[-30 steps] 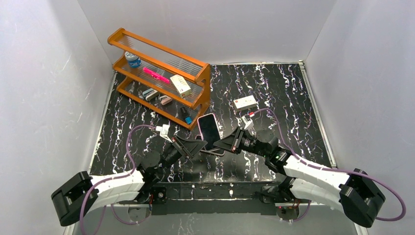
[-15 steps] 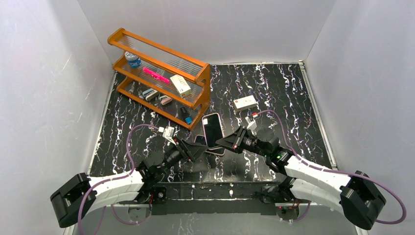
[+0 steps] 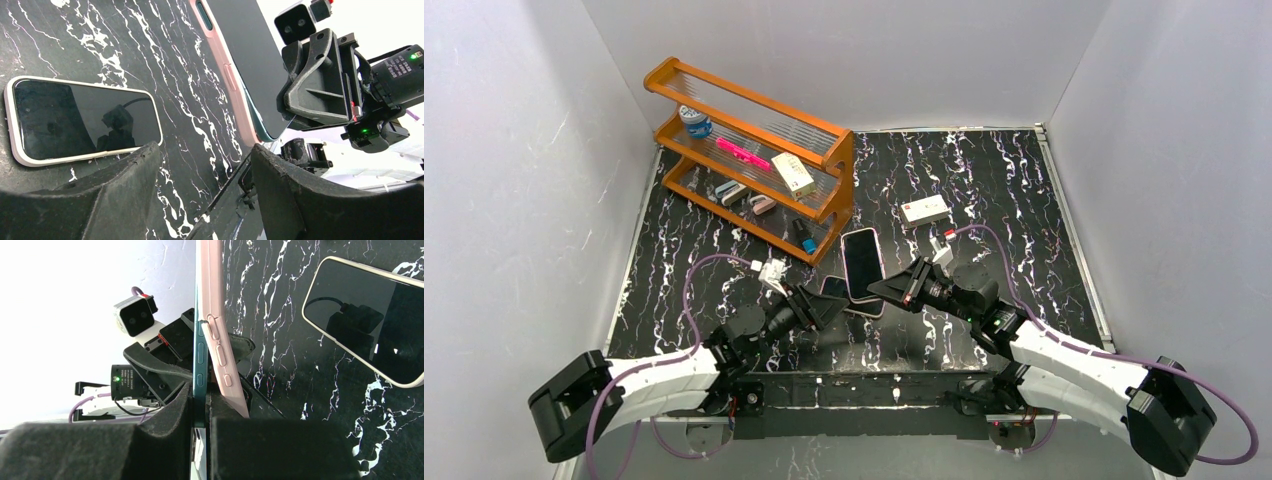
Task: Take the phone out of the phone case
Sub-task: Remove the phone case from the phone.
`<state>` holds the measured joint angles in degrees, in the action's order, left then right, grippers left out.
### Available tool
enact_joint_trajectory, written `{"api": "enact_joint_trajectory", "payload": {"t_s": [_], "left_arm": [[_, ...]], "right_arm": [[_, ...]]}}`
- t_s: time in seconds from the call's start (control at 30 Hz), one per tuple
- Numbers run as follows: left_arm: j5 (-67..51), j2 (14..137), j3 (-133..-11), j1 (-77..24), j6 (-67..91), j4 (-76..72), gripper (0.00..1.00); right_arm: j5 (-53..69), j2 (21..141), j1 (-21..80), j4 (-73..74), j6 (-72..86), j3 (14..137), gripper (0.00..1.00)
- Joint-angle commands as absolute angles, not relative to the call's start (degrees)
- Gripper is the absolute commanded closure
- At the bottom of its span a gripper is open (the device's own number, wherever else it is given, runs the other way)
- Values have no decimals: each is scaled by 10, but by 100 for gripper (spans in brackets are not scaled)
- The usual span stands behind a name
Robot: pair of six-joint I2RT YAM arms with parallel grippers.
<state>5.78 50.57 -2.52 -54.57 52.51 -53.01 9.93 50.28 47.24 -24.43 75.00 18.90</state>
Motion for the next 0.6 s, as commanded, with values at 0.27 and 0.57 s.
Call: {"api": "enact_joint_trajectory", "payload": {"t_s": [0.27,0.57], "left_arm": [[22,532,-66,-548,519,-534,32],[44,550,-62,-548,535,-537,33]], "right_arm": [[100,497,470,-316,753,203,99],[111,495,470,-328,755,203,99]]}}
